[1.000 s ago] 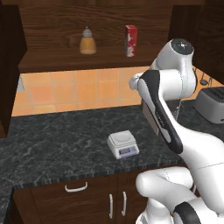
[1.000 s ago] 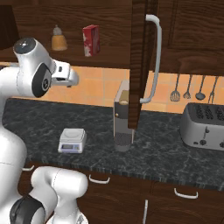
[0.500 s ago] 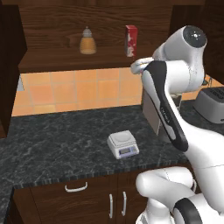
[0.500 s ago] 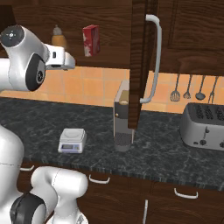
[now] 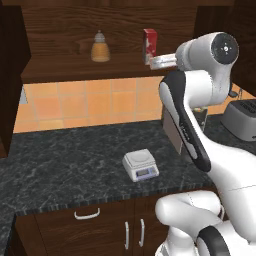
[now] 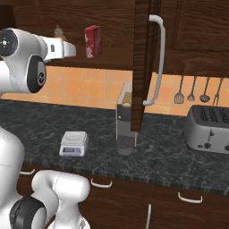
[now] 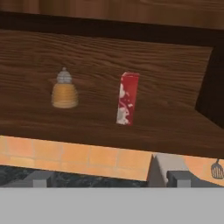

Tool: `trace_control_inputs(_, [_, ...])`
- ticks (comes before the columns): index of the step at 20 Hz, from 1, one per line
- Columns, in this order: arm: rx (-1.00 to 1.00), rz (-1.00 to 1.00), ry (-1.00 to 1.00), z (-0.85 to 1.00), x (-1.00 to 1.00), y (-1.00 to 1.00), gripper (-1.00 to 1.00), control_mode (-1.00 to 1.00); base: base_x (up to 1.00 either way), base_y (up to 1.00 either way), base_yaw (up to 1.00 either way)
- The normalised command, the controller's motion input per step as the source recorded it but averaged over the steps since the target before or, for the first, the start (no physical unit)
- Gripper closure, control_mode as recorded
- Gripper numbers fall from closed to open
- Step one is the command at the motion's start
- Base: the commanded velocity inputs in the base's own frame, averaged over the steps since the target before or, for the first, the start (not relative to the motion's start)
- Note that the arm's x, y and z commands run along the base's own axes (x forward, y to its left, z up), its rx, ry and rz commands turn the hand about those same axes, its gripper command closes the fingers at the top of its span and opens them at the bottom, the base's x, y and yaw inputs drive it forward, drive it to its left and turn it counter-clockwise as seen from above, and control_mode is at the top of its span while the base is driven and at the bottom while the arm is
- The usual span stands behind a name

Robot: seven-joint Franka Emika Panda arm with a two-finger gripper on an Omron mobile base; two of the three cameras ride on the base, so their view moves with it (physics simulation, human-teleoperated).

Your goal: Pick the cereal and place it on the digital scale for weighing, and close the cabinet.

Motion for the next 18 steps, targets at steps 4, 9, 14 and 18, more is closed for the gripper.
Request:
trace_control_inputs(4, [0.00, -0.03, 0.10, 0.27, 0.57, 0.00, -1.00, -1.00, 0.00, 0.00, 0.00])
trace_control_inputs(9, [0.00, 0.00, 0.03, 0.02, 0.50, -0.09, -1.00, -1.00, 0.00, 0.00, 0.00])
trace_control_inputs(14, [0.00, 0.00, -0.01, -0.02, 0.50, -0.28, -1.00, -1.00, 0.00, 0.00, 0.00])
trace_control_inputs(18, [0.00, 0.00, 0.00, 0.00, 0.54, -0.11, -1.00, -1.00, 0.00, 0.00, 0.00])
